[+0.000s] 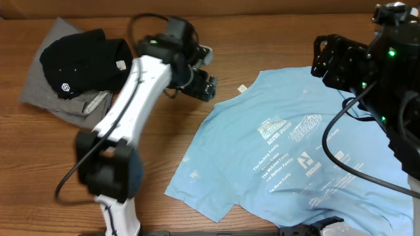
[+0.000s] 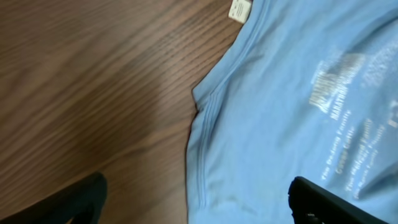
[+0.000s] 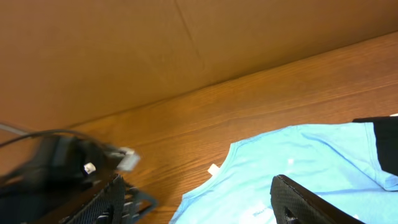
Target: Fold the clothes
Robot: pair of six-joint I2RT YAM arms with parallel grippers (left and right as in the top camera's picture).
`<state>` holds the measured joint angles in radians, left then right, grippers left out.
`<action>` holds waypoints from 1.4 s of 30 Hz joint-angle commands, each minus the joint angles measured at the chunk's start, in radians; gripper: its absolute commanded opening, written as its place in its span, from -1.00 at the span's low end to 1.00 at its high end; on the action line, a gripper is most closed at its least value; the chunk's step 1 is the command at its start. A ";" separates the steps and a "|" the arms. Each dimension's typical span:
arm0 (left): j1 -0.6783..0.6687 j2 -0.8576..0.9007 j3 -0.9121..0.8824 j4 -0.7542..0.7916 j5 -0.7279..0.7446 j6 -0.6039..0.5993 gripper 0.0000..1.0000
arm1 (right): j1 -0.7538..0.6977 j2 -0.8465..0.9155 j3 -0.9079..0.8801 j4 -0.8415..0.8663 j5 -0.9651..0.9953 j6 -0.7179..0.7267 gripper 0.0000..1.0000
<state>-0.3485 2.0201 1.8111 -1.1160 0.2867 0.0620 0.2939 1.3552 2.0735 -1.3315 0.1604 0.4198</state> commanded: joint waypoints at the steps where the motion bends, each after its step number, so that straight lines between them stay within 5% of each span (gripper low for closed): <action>1: -0.035 0.114 -0.010 0.027 0.044 0.020 0.78 | -0.008 -0.006 0.003 0.001 -0.004 0.008 0.56; 13: -0.127 0.326 -0.010 0.101 -0.071 0.024 0.51 | -0.008 -0.004 0.003 -0.012 -0.004 0.007 0.58; 15: -0.134 0.332 -0.010 0.105 -0.077 0.020 0.14 | -0.008 -0.004 0.003 -0.016 -0.004 0.007 0.58; 17: -0.135 0.333 -0.009 0.098 -0.092 0.020 -0.57 | -0.008 -0.004 0.003 -0.019 -0.003 0.007 0.58; 19: -0.134 0.332 -0.005 0.077 -0.117 0.016 -0.92 | -0.008 -0.004 0.003 -0.022 -0.003 0.007 0.58; 26: -0.045 0.287 0.073 -0.130 -0.515 -0.229 -0.92 | -0.008 -0.004 0.003 -0.021 0.001 0.007 0.58; 32: 0.109 0.163 0.102 -0.227 -0.686 -0.242 -0.86 | -0.008 -0.004 0.003 -0.033 0.020 0.008 0.58; 36: 0.225 0.084 0.102 -0.257 -0.670 -0.235 -0.60 | -0.010 -0.002 0.002 -0.042 0.046 0.009 0.63; 42: 0.309 0.008 0.102 -0.261 -0.521 -0.137 0.11 | -0.089 0.055 0.002 -0.062 0.049 0.069 0.63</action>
<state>-0.0372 2.0777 1.8942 -1.3708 -0.2996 -0.1272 0.2535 1.3689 2.0735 -1.3869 0.1894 0.4477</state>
